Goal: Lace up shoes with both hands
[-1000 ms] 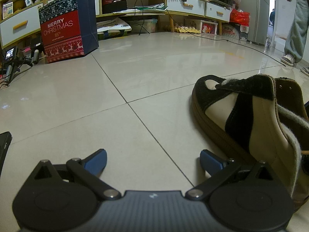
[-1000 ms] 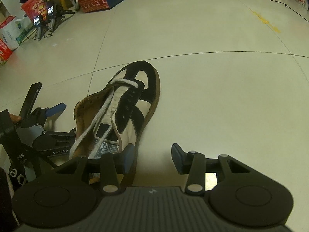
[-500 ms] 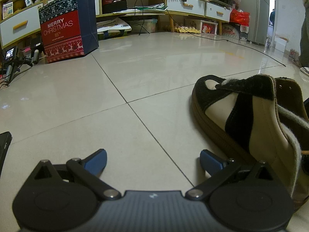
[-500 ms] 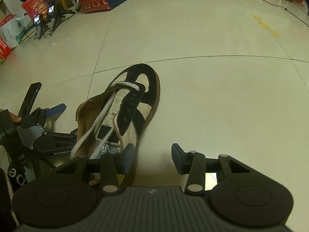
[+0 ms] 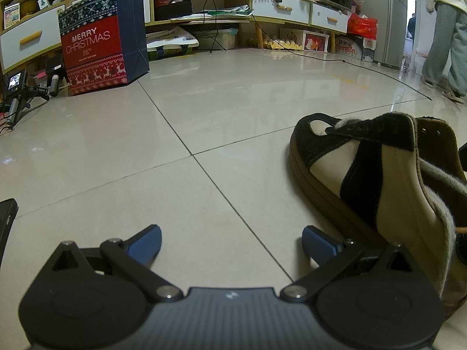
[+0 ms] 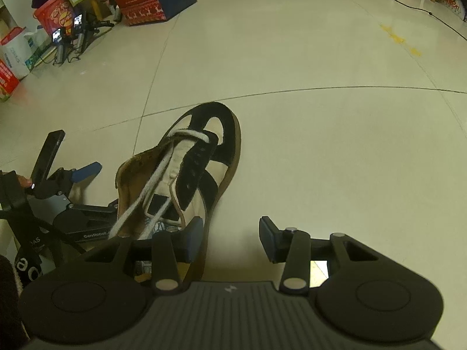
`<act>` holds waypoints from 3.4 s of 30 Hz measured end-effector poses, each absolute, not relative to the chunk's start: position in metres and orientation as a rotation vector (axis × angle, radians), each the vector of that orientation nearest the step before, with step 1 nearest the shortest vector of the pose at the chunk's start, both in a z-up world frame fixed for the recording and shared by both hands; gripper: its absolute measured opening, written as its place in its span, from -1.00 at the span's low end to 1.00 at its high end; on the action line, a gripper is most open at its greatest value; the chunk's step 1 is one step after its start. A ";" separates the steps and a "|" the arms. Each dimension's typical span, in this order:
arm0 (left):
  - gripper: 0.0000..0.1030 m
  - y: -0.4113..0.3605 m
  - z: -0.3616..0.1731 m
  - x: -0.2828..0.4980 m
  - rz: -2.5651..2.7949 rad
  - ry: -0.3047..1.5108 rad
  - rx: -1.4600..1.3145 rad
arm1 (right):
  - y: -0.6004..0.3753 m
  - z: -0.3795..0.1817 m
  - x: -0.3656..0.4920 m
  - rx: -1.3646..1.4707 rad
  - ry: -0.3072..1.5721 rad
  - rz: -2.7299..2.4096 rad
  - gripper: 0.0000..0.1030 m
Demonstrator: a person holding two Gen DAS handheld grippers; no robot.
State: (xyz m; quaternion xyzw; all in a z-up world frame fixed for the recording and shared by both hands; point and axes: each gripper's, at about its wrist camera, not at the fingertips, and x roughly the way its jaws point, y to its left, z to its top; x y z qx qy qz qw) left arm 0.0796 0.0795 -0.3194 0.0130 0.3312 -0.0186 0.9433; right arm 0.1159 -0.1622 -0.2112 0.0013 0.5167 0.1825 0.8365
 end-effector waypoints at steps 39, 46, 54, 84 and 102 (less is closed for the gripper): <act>1.00 0.079 -0.320 0.079 -0.038 0.675 0.026 | -0.160 -0.213 0.117 0.006 1.092 0.391 -0.11; 1.00 0.079 -0.320 0.079 -0.038 0.675 0.026 | -0.158 -0.214 0.118 0.002 1.094 0.391 -0.11; 1.00 0.079 -0.320 0.079 -0.038 0.675 0.026 | -0.162 -0.211 0.122 0.013 1.078 0.390 -0.11; 1.00 0.079 -0.320 0.079 -0.037 0.675 0.026 | -0.156 -0.215 0.124 0.005 1.093 0.394 -0.11; 1.00 0.078 -0.321 0.079 -0.037 0.676 0.026 | -0.146 -0.200 0.143 -0.063 0.997 0.426 -0.11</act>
